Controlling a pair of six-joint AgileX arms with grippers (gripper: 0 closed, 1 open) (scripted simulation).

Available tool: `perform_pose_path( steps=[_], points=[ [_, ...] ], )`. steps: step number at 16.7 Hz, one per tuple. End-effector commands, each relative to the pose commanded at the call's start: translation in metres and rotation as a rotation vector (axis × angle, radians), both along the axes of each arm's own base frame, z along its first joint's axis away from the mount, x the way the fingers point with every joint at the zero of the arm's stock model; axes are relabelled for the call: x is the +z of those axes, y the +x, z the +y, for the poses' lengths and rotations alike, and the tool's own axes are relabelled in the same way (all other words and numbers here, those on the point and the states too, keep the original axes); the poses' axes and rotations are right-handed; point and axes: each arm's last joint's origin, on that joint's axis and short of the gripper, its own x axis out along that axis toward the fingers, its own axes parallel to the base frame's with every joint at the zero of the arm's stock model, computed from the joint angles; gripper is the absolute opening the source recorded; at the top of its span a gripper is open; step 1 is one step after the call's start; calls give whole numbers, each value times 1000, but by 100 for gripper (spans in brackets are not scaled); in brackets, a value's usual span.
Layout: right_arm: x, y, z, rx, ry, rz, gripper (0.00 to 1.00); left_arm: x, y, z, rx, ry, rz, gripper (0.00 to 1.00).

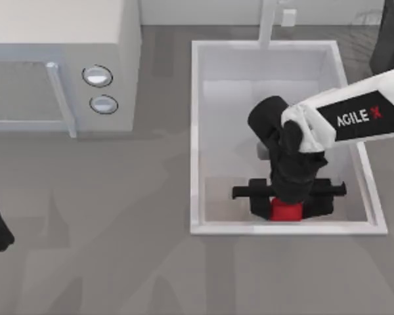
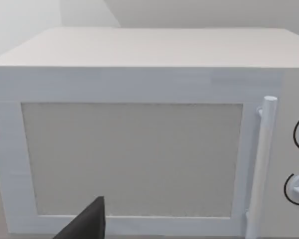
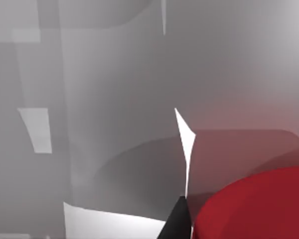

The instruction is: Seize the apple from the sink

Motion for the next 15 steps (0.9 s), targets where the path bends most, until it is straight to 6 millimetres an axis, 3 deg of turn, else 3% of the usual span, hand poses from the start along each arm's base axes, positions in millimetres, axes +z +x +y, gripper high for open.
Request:
perform_pose_path(
  steps=[7, 8, 11, 15],
  points=[
    [0, 0, 0, 0, 0, 0, 0, 0, 0, 0, 0, 0, 0, 100],
    [28, 6, 1, 10, 0, -50, 0, 0, 0, 0, 0, 0, 0, 100],
    [38, 11, 5, 10, 2, -54, 0, 0, 0, 0, 0, 0, 0, 100],
    [87, 25, 14, 10, 1, -53, 0, 0, 0, 0, 0, 0, 0, 100]
  ],
)
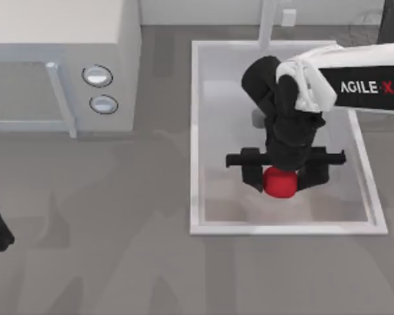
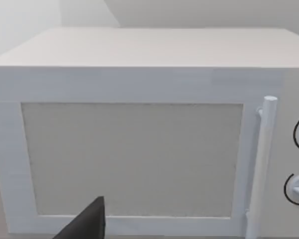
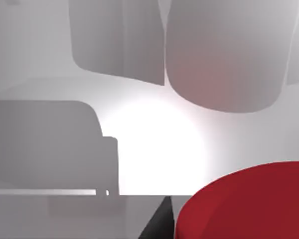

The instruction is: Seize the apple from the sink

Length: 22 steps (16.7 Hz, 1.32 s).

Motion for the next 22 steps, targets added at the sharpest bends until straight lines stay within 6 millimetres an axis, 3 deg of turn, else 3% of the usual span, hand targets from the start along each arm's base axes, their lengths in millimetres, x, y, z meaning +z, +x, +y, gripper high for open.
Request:
perform_pose_path(
  steps=[3, 7, 10, 12, 17, 19, 22],
  points=[
    [59, 3, 2, 0, -13, 24, 0, 0, 0, 0, 0, 0, 0, 100],
    [141, -7, -4, -1, -18, 33, 0, 0, 0, 0, 0, 0, 0, 100],
    [182, -17, -11, 0, -6, 10, 0, 0, 0, 0, 0, 0, 0, 100],
    [191, -20, -13, 0, -2, 3, 0, 0, 0, 0, 0, 0, 0, 100],
    [191, -20, -17, 2, 0, 2, 0, 0, 0, 0, 0, 0, 0, 100],
    [195, -20, -40, 1, 2, -4, 0, 0, 0, 0, 0, 0, 0, 100],
    [195, -28, -93, -2, -4, 11, 0, 0, 0, 0, 0, 0, 0, 100]
  ],
)
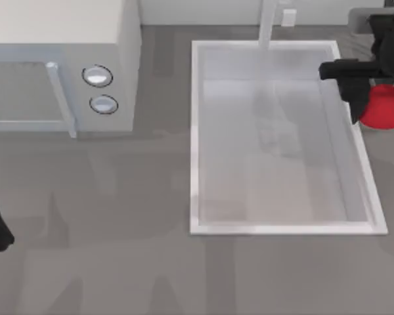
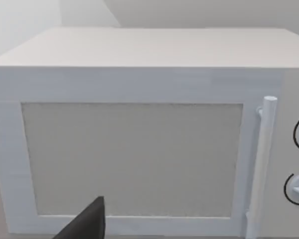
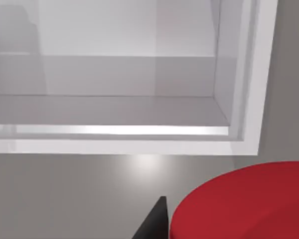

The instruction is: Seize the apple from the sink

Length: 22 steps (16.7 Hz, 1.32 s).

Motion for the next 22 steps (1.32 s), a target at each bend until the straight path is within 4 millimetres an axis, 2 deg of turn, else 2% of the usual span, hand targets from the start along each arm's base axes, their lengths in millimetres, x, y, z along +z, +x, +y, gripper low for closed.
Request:
perform_pose_path(
  steps=[3, 5, 8, 15, 18, 22],
  points=[
    [-12, -23, -59, -4, -7, 48, 0, 0, 0, 0, 0, 0, 0, 100],
    [-17, -42, -92, -7, -3, 57, 0, 0, 0, 0, 0, 0, 0, 100],
    [-18, -62, -119, -8, 2, 45, 0, 0, 0, 0, 0, 0, 0, 100],
    [-24, -64, -121, -7, 2, 50, 0, 0, 0, 0, 0, 0, 0, 100],
    [-50, -61, -122, -8, 2, 52, 0, 0, 0, 0, 0, 0, 0, 100],
    [-99, -59, -122, -8, 2, 26, 0, 0, 0, 0, 0, 0, 0, 100]
  ],
)
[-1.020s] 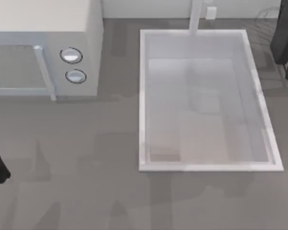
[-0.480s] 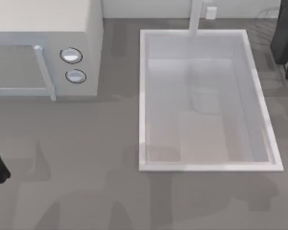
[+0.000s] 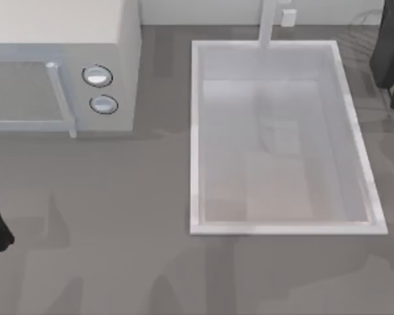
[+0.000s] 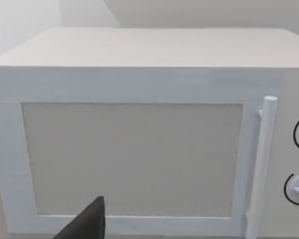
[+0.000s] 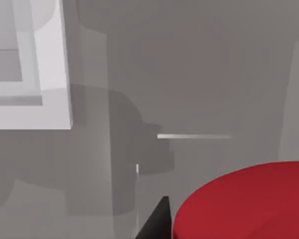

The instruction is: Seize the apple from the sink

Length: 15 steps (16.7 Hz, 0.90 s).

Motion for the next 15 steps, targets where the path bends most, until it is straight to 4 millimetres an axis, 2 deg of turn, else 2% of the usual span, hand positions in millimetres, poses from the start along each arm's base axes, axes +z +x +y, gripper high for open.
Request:
perform_pose_path(
  steps=[3, 8, 15],
  points=[
    [-26, -5, 0, -1, 1, 13, 0, 0, 0, 0, 0, 0, 0, 100],
    [-29, -6, 0, -1, 1, 16, 0, 0, 0, 0, 0, 0, 0, 100],
    [-29, -6, 0, -1, 1, 16, 53, 0, 0, 0, 0, 0, 0, 100]
  ],
)
